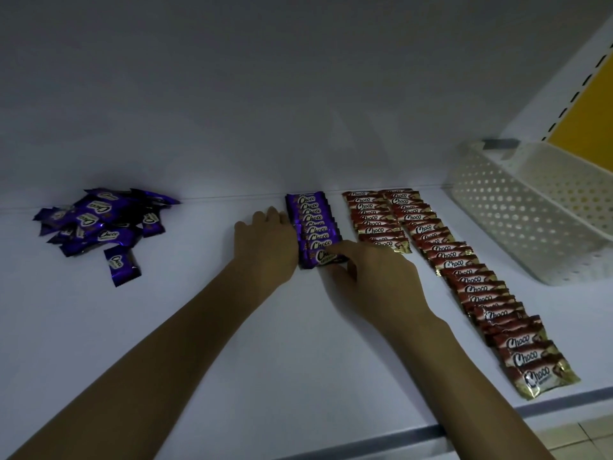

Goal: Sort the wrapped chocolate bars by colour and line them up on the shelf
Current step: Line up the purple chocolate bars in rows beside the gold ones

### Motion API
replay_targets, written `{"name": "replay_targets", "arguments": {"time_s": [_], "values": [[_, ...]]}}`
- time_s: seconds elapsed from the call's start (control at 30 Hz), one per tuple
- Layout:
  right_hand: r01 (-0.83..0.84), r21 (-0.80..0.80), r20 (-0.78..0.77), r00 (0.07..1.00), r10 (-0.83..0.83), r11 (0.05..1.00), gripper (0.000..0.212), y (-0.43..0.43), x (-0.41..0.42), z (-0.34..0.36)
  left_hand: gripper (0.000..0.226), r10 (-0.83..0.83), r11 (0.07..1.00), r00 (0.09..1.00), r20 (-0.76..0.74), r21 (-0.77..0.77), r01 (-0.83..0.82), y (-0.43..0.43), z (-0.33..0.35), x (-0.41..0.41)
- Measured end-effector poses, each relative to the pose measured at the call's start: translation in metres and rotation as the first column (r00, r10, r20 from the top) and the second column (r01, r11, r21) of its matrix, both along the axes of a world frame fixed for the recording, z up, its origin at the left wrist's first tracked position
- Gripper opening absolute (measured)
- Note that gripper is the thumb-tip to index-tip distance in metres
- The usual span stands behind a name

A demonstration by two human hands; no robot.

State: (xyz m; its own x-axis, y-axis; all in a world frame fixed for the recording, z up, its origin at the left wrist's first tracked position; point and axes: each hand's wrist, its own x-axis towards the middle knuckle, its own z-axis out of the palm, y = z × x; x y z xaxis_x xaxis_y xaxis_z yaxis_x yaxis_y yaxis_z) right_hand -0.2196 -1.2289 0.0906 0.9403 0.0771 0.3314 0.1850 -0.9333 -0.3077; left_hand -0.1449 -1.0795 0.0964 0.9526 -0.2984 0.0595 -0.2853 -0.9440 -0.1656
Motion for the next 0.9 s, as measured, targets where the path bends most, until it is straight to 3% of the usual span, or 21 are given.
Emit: {"name": "replay_targets", "arguments": {"time_s": [0.43,0.63,0.77,0.9], "values": [[-0.007,-0.007,0.019,1.000,0.007,1.000,0.030,0.001,-0.001,0.003,0.042,-0.060,0.998,0.997,0.050,0.021,0.059,0.005,-0.006,0.002],[0.009,0.008,-0.007,1.000,-0.009,1.000,0.030,0.001,-0.003,0.005,0.040,-0.105,0.993,0.991,0.081,-0.045,0.109,0.027,-0.007,0.000],[0.030,-0.020,-0.035,0.999,-0.031,0.999,0.031,0.002,-0.005,0.007,0.040,-0.199,0.938,0.962,0.188,-0.248,0.242,0.053,-0.009,-0.008],[0.024,-0.007,-0.037,0.999,-0.024,1.000,0.032,0.017,-0.003,0.021,0.046,-0.190,0.937,0.940,0.285,-0.234,0.260,0.091,-0.010,-0.021]]}}
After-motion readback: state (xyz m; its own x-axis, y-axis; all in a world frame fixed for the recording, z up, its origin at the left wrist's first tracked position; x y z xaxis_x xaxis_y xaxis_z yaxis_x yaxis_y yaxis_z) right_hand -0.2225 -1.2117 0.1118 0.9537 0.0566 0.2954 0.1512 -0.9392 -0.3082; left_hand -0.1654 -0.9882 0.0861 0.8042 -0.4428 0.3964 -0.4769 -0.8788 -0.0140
